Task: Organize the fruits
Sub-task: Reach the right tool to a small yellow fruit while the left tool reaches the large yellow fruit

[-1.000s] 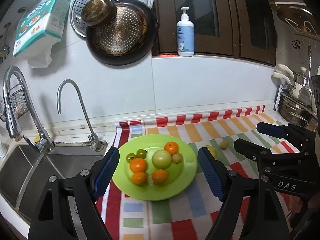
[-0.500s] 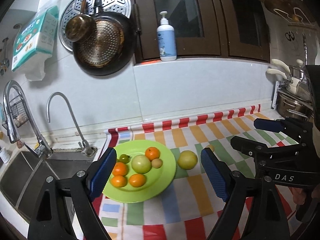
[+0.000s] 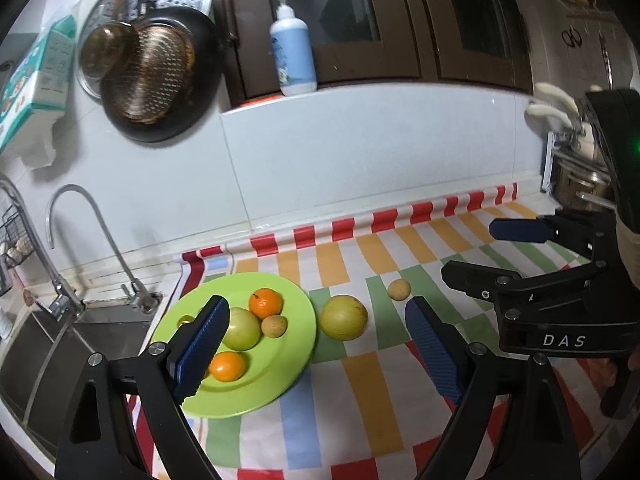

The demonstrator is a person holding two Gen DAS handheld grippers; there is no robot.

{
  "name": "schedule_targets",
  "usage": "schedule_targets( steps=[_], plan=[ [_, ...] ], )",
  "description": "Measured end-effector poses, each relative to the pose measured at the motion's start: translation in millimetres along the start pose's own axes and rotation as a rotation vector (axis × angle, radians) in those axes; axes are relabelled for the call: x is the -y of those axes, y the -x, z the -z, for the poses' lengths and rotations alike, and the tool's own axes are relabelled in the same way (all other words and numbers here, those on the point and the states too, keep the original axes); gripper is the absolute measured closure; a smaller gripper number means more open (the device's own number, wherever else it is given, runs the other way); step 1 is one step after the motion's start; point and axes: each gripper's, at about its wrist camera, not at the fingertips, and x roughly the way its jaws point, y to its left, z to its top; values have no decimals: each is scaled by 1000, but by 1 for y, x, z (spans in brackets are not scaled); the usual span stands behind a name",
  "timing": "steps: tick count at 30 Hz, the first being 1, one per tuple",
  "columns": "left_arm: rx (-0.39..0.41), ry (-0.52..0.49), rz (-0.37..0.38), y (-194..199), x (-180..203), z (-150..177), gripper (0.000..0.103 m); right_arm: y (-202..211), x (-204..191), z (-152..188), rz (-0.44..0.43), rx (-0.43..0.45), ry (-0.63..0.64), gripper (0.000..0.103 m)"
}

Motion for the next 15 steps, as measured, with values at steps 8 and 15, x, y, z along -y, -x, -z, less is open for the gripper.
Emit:
schedule_targets(
  steps=[8,15],
  plan=[
    [-49,-50,60,-43,11,4,13,-37,16,7,-14,-60,11,31],
    [-102,-102,80,-80,15,11,15,-72,24,12,-45,-123,12,33]
  ],
)
